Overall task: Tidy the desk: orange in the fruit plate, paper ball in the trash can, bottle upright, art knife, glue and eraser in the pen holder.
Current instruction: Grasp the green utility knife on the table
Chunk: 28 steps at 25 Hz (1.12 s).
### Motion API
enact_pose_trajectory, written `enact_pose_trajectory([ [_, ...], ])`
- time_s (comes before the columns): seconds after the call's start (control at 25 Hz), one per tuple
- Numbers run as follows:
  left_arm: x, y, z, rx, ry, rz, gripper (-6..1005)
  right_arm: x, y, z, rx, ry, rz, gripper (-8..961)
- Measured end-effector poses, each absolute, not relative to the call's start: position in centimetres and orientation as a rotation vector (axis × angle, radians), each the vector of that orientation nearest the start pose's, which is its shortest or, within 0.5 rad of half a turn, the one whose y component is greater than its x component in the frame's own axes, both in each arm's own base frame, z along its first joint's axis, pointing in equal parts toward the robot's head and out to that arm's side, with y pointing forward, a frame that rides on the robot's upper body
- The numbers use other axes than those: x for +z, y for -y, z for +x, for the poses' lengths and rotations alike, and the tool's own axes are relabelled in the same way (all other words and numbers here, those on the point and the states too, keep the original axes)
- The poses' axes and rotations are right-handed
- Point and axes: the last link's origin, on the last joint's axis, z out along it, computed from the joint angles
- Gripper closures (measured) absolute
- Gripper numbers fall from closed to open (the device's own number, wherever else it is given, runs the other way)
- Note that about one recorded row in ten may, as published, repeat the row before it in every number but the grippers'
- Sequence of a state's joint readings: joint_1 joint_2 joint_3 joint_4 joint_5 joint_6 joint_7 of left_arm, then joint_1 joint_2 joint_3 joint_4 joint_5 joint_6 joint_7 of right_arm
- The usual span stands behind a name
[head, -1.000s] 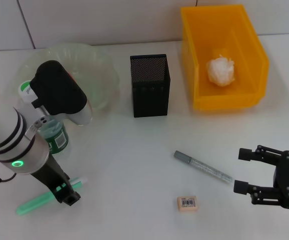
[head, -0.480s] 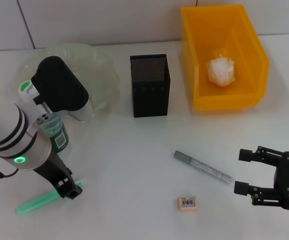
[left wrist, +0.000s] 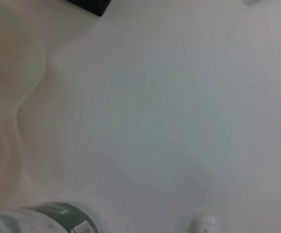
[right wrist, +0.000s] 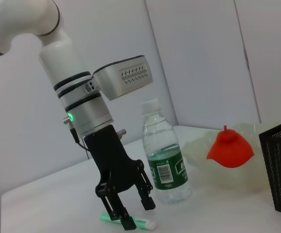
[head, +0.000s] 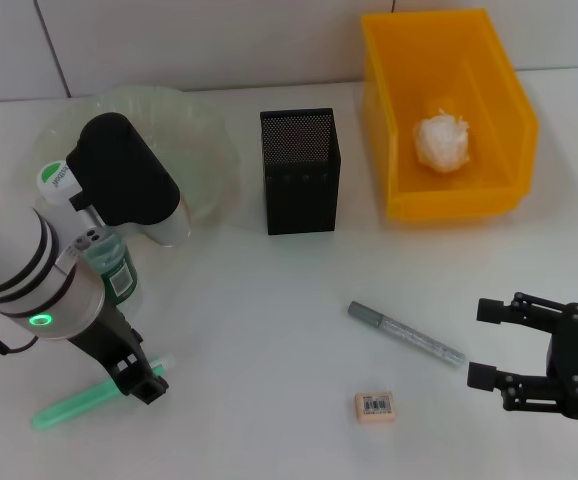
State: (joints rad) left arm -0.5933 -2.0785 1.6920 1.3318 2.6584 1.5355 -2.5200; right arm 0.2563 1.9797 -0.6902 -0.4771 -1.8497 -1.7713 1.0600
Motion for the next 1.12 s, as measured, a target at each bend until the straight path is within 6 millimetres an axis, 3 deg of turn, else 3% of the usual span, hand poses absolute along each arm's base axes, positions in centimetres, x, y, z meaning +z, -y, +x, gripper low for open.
enact_pose_trajectory([
  [0.8, -5.3, -32.32, -18.26, 0.873, 0.51, -2.717, 429, 2.3, -22.92, 33.27, 0.888, -0.595, -2.634, 114],
  [1.12, -5.21, -32.48, -18.42, 0.869, 0.502, -2.718, 517, 2.3, -22.94, 33.25, 0.888, -0.595, -2.634, 113],
])
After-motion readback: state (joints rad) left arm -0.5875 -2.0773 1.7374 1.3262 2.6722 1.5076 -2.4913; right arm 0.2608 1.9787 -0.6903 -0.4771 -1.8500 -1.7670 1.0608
